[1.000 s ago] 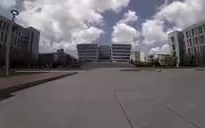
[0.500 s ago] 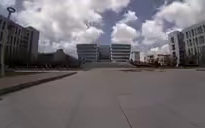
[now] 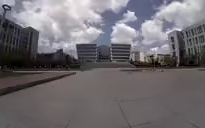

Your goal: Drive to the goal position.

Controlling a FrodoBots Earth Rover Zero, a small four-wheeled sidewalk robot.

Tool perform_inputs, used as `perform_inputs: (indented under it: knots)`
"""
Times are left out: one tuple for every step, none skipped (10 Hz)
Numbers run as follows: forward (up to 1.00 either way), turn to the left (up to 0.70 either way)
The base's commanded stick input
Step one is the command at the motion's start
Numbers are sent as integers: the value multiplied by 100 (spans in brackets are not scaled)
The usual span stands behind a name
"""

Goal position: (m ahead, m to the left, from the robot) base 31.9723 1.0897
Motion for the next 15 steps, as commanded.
perform_inputs:
  knots:
    - [70,0]
    - [70,0]
    - [70,0]
    - [70,0]
    - [70,0]
    - [70,0]
    - [70,0]
    - [70,0]
    - [70,0]
    - [70,0]
    - [70,0]
    - [70,0]
    - [70,0]
    - [70,0]
    - [70,0]
